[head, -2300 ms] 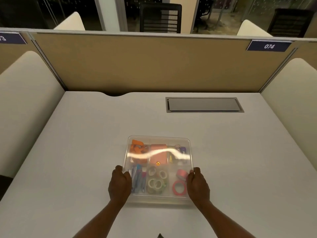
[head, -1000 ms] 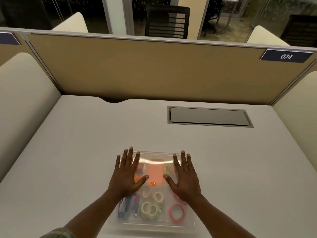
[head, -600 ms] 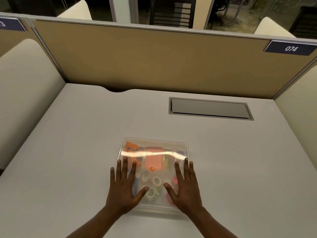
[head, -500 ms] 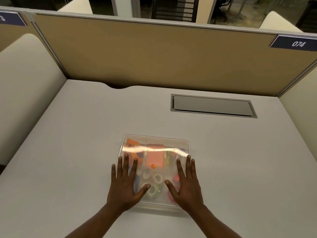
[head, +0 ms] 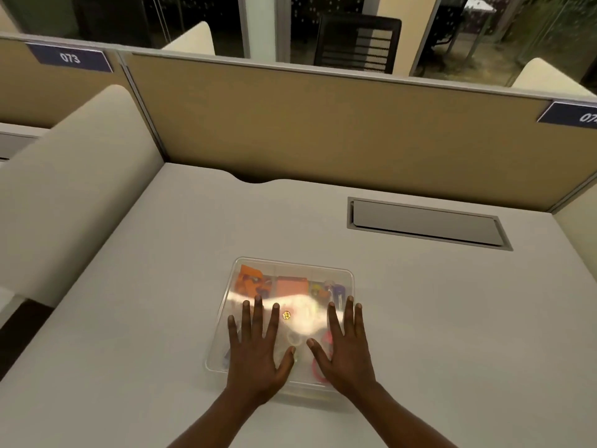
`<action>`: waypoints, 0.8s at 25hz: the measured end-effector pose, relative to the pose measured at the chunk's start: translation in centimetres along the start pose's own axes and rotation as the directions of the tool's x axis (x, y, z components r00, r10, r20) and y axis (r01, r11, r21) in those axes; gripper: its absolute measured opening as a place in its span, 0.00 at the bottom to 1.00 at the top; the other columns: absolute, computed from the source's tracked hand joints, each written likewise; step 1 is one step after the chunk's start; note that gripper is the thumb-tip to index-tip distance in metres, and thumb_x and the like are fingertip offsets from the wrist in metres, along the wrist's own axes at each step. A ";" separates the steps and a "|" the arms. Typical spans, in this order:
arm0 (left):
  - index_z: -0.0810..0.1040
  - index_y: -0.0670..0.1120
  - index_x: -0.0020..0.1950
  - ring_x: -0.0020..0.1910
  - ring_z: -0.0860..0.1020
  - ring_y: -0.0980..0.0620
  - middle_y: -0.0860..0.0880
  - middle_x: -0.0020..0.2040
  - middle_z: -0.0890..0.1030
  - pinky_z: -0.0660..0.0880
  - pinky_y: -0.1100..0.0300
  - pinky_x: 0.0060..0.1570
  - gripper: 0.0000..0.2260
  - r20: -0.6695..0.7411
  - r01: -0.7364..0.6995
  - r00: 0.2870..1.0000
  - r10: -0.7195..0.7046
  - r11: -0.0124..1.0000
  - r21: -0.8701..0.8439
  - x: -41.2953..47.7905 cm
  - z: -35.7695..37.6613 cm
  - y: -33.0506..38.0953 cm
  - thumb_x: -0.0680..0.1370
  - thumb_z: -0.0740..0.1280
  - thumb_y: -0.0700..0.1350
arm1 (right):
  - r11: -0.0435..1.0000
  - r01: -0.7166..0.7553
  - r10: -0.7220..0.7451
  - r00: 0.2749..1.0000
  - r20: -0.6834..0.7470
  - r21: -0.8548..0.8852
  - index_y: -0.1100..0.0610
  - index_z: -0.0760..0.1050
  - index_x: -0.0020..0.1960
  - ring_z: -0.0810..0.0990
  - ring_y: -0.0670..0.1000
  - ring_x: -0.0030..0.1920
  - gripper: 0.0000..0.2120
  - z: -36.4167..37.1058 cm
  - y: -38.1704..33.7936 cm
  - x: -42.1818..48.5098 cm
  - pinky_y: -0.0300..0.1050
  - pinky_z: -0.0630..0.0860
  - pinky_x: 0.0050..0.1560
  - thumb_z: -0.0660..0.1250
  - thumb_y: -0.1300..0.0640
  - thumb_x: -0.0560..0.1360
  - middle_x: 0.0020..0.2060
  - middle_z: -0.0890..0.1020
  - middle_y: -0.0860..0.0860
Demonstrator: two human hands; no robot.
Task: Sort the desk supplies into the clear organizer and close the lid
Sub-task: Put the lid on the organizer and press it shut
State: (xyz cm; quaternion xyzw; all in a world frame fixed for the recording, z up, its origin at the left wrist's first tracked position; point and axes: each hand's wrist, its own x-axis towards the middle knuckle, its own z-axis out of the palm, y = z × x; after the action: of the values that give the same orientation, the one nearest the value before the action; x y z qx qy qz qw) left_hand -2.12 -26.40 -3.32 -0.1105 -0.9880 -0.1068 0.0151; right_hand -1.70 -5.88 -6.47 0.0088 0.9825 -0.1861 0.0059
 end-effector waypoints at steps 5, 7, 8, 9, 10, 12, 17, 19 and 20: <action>0.56 0.49 0.78 0.78 0.48 0.38 0.42 0.79 0.51 0.50 0.33 0.72 0.36 -0.006 0.216 0.976 -0.216 0.976 -0.010 -0.8 0.5 -3.8 0.75 0.55 0.66 | 0.999 0.004 -0.008 0.997 0.073 0.045 0.47 0.38 0.80 0.31 0.57 0.77 0.39 3.0 -7.4 3.2 0.58 0.47 0.78 0.52 0.34 0.78 0.78 0.34 0.53; 0.56 0.50 0.78 0.78 0.48 0.39 0.43 0.79 0.51 0.50 0.34 0.72 0.36 -0.011 0.248 0.969 -0.248 0.969 0.013 -0.7 0.2 -6.7 0.75 0.54 0.67 | 0.998 0.040 -0.045 0.992 0.116 0.043 0.47 0.35 0.79 0.29 0.57 0.77 0.38 3.8 -10.1 4.4 0.58 0.46 0.78 0.51 0.34 0.78 0.78 0.32 0.54; 0.56 0.50 0.78 0.78 0.48 0.39 0.43 0.79 0.52 0.50 0.34 0.72 0.36 -0.014 0.257 0.966 -0.257 0.966 0.024 -0.7 0.0 -8.1 0.75 0.54 0.67 | 0.997 0.061 -0.066 0.989 0.135 0.038 0.48 0.35 0.79 0.28 0.58 0.76 0.39 4.2 -11.3 4.9 0.58 0.44 0.78 0.51 0.34 0.79 0.77 0.31 0.55; 0.57 0.50 0.78 0.78 0.48 0.39 0.43 0.79 0.52 0.50 0.34 0.72 0.36 -0.019 0.266 0.964 -0.266 0.963 0.033 -0.6 -0.3 -9.5 0.75 0.53 0.68 | 0.996 0.081 -0.084 0.984 0.154 0.029 0.48 0.34 0.79 0.28 0.59 0.76 0.39 4.5 -12.6 5.5 0.58 0.43 0.78 0.50 0.34 0.79 0.77 0.30 0.56; 0.57 0.50 0.78 0.78 0.48 0.39 0.43 0.79 0.52 0.50 0.34 0.72 0.36 -0.029 0.273 0.962 -0.272 0.961 0.038 -0.4 -0.5 -10.7 0.75 0.53 0.68 | 0.996 0.093 -0.094 0.981 0.169 0.013 0.49 0.34 0.79 0.27 0.60 0.76 0.39 4.7 -13.7 5.9 0.59 0.42 0.77 0.49 0.34 0.79 0.76 0.30 0.56; 0.58 0.50 0.77 0.78 0.49 0.39 0.43 0.79 0.53 0.50 0.34 0.72 0.36 -0.029 0.279 0.960 -0.278 0.959 0.043 -0.1 -0.8 -12.6 0.75 0.54 0.68 | 0.995 0.098 -0.095 0.978 0.185 -0.008 0.50 0.33 0.79 0.28 0.61 0.75 0.39 5.2 -15.6 6.6 0.59 0.41 0.77 0.49 0.34 0.79 0.76 0.30 0.58; 0.60 0.50 0.77 0.77 0.50 0.38 0.43 0.79 0.55 0.53 0.33 0.71 0.36 -0.032 0.257 0.966 -0.256 0.966 0.033 0.5 -0.9 -14.6 0.73 0.57 0.68 | 0.997 0.075 -0.069 0.980 0.189 -0.024 0.50 0.32 0.78 0.29 0.62 0.76 0.40 5.7 -17.2 7.4 0.58 0.38 0.75 0.47 0.32 0.78 0.76 0.30 0.58; 0.60 0.50 0.77 0.77 0.51 0.38 0.42 0.78 0.56 0.53 0.33 0.70 0.36 -0.051 0.252 0.967 -0.250 0.967 0.031 0.5 -0.9 -14.7 0.73 0.58 0.68 | 0.997 0.072 -0.064 0.977 0.205 -0.035 0.49 0.30 0.77 0.29 0.62 0.76 0.40 5.8 -17.2 7.6 0.58 0.39 0.75 0.46 0.32 0.77 0.76 0.30 0.58; 0.60 0.50 0.77 0.77 0.51 0.38 0.42 0.78 0.56 0.53 0.32 0.70 0.37 -0.048 0.250 0.967 -0.249 0.968 0.025 0.6 -1.0 -14.6 0.73 0.58 0.68 | 0.997 0.070 -0.060 0.973 0.221 -0.040 0.49 0.30 0.77 0.29 0.62 0.76 0.40 5.8 -17.2 7.7 0.59 0.40 0.76 0.45 0.31 0.77 0.76 0.30 0.58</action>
State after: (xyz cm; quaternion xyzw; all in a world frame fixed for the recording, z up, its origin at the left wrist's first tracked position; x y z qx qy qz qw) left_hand -5.91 -40.45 -5.31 0.0174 -0.9950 -0.0949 0.0254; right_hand -9.65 -23.89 -5.67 -0.0443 0.9797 -0.1625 0.1087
